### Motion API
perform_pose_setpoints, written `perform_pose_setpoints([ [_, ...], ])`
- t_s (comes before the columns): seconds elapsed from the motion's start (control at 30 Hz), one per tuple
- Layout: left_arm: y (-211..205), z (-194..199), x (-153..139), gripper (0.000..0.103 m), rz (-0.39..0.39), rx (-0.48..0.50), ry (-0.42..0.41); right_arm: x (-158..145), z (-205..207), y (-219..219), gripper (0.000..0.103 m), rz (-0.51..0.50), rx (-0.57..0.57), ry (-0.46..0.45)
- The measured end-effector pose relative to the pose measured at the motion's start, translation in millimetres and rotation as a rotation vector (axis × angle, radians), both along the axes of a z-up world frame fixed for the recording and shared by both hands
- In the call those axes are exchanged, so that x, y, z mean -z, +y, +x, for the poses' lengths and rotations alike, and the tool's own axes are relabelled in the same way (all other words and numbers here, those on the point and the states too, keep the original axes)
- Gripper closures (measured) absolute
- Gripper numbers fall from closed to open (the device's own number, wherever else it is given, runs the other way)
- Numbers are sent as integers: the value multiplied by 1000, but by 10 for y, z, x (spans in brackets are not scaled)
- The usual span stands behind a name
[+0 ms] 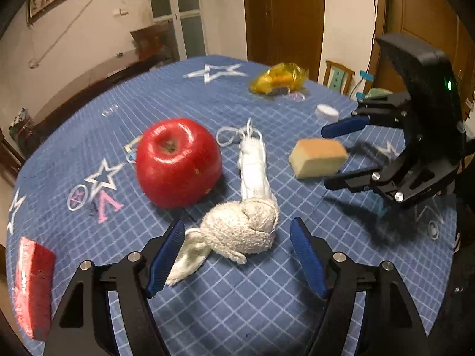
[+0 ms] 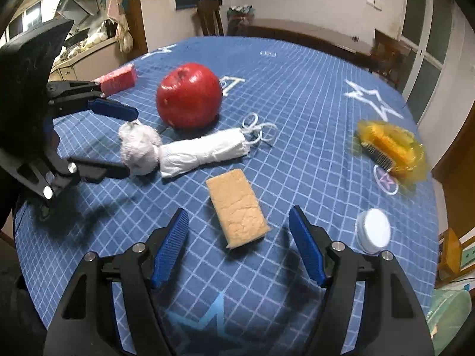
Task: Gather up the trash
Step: 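Grasp the white towel ball with the left gripper while the right gripper grasps the tan sponge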
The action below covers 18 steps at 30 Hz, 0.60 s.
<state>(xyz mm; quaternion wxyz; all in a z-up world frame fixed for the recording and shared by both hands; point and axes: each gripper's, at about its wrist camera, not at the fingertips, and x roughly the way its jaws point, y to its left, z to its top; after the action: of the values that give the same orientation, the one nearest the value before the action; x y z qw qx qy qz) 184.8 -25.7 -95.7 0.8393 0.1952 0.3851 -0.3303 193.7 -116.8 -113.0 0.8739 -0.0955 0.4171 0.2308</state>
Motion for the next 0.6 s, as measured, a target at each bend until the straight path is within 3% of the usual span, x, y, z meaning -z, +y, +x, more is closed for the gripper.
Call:
perform_pose_setpoints([
  [0.07,-45,20,79,35,20,9,12,37,25,-6,70,11,-4,33],
  [0.1,-61,24,115,50,36,3,9,53,21,-9,73,5,4,33],
  [0.23,-16,7,112,59,19,-22,-1,39,-77,-77,76,46,12,31],
  [0.6,340,-632,-393,60,-65,-93,-67,-277,-585,-146,78,111,42,-70],
])
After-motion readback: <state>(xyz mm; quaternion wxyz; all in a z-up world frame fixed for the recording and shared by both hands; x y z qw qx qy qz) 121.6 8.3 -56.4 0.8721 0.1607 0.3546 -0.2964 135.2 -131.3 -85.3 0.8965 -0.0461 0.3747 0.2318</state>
